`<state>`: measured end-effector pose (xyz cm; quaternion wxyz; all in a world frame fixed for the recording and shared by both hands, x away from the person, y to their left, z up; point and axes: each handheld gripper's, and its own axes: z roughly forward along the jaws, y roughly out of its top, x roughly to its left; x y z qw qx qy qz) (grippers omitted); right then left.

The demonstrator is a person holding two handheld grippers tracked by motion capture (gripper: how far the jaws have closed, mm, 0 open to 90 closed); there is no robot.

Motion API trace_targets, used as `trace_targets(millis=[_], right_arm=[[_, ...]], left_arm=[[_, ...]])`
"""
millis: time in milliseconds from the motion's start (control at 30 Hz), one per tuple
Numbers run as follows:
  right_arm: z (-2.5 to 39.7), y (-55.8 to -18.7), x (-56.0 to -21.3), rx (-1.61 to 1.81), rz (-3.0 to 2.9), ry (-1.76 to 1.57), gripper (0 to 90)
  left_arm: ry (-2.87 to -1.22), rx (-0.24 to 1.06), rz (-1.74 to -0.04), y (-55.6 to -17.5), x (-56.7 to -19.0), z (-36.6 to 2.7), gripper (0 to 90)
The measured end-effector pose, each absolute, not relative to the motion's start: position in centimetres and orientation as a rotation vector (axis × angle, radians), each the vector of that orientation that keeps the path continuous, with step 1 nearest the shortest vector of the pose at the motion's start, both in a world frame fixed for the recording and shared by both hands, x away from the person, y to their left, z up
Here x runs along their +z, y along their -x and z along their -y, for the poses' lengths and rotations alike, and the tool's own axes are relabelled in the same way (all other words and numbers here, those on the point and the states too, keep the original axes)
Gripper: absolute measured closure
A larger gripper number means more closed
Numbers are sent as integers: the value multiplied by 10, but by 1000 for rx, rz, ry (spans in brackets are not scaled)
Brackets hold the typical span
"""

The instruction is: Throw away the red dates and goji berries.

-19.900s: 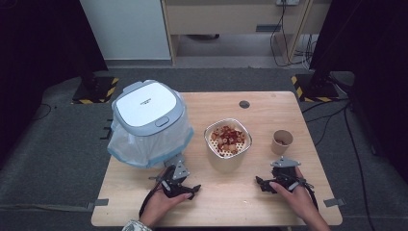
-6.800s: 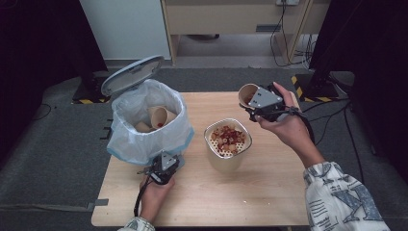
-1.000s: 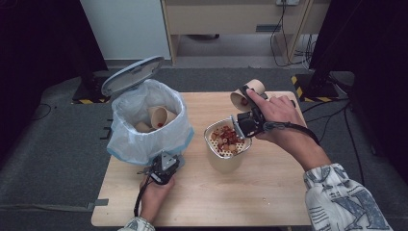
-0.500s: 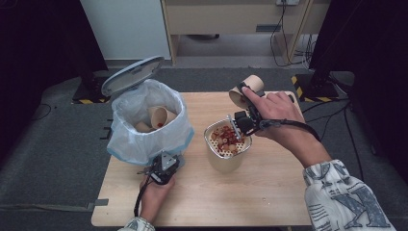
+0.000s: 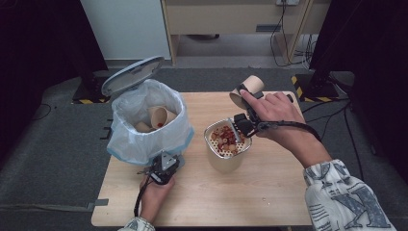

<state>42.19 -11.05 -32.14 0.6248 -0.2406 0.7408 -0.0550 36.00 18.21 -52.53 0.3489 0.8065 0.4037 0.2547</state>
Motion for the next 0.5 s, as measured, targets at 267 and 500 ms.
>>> trace_targets(millis=[267, 500], right_arm=[[107, -421, -330, -140, -1709, 577, 313], [106, -422, -329, -115, -1719, 568, 314]], left_arm=[[-2088, 656, -1049, -360, -525, -182, 886], [-2089, 657, -1048, -360, -525, -182, 886]])
